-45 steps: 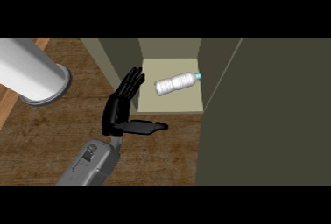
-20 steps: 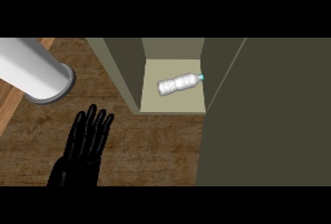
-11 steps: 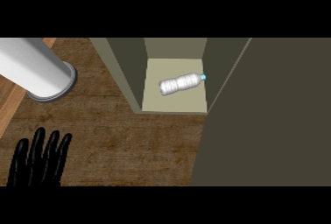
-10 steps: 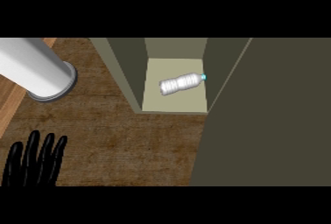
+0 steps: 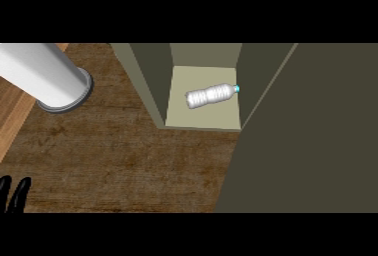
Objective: Pick up the bottled water, place it into the cabinet and close the cabinet
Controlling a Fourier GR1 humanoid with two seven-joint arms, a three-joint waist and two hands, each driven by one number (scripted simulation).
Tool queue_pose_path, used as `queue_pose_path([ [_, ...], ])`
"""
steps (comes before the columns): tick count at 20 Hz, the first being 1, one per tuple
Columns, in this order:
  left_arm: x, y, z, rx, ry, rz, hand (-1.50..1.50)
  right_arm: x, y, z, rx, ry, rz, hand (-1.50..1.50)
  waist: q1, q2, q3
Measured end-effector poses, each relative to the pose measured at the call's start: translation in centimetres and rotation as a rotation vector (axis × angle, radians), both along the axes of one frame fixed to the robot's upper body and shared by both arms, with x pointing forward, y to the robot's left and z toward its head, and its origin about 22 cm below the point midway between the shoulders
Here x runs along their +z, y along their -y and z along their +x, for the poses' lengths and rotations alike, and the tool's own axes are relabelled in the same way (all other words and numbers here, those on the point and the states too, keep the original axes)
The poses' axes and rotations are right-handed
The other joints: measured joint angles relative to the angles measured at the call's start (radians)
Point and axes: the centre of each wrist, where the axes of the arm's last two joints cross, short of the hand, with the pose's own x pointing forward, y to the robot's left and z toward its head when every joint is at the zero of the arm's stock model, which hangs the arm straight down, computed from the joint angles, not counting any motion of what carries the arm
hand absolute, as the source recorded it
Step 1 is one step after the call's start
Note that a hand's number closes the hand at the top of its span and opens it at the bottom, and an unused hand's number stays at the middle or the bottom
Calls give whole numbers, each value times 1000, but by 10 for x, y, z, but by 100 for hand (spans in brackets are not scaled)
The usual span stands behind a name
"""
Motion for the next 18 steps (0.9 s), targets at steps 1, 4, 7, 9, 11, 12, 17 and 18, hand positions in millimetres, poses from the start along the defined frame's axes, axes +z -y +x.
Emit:
queue_pose_path([
  [1,0,-3,-3,0,-4,3,-150,1,-1,2,-3,0,-4,150,3,0,0],
  [4,0,-12,-7,-4,-8,14,-150,3,-4,9,-15,-8,7,150,12,1,-1],
  [7,-1,-21,-10,-10,-4,16,-150,4,-10,19,-29,-23,31,150,18,2,-1],
  [9,1,-27,-11,-12,0,13,-150,3,-17,30,-38,-26,54,150,22,4,-2],
  [11,2,-33,-15,-20,-8,16,-150,3,-26,41,-34,-34,67,150,26,3,-2],
  [12,2,-35,-16,-19,-8,18,-150,3,-36,45,-26,-51,89,150,25,6,-1],
  [17,8,-53,-21,-21,0,9,-150,9,-72,68,-27,-129,145,150,20,14,0],
  [18,8,-55,-24,-21,-1,6,-150,12,-76,74,-30,-139,154,150,18,14,0],
])
